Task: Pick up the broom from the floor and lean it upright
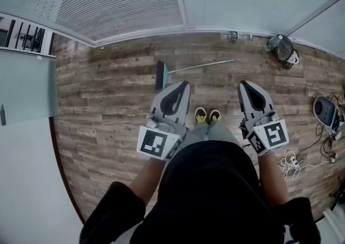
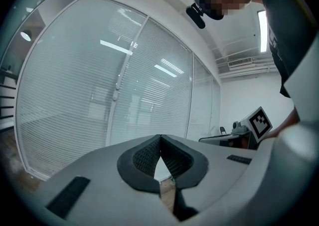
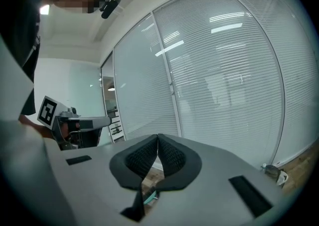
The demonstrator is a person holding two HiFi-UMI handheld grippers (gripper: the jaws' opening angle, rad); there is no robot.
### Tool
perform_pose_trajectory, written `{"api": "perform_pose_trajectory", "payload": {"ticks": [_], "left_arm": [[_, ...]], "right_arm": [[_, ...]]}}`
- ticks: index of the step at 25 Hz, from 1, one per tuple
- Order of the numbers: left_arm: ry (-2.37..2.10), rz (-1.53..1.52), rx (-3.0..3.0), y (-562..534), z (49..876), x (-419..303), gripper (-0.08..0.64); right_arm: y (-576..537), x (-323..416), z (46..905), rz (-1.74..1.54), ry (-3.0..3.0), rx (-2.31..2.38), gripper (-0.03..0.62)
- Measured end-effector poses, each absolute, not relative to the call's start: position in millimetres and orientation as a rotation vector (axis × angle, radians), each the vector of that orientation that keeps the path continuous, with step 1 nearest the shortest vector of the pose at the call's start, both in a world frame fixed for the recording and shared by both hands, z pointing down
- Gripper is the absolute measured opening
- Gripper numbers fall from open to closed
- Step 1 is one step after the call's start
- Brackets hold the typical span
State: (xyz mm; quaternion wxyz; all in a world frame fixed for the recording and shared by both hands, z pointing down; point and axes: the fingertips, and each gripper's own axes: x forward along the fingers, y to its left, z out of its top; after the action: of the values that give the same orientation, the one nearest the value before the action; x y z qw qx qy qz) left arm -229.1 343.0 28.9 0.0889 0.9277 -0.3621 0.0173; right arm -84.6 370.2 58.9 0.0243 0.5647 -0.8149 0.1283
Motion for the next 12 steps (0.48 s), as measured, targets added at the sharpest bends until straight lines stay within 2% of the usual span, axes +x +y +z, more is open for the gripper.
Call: {"api": "perform_pose_trajectory", "payload": {"ticks": [12], "left_arm": [[-1.136, 0.072, 2.724, 292, 34, -220, 0.023]], "right_arm": [[308, -73, 64, 0.4, -2.553, 1.672, 0.017]]}}
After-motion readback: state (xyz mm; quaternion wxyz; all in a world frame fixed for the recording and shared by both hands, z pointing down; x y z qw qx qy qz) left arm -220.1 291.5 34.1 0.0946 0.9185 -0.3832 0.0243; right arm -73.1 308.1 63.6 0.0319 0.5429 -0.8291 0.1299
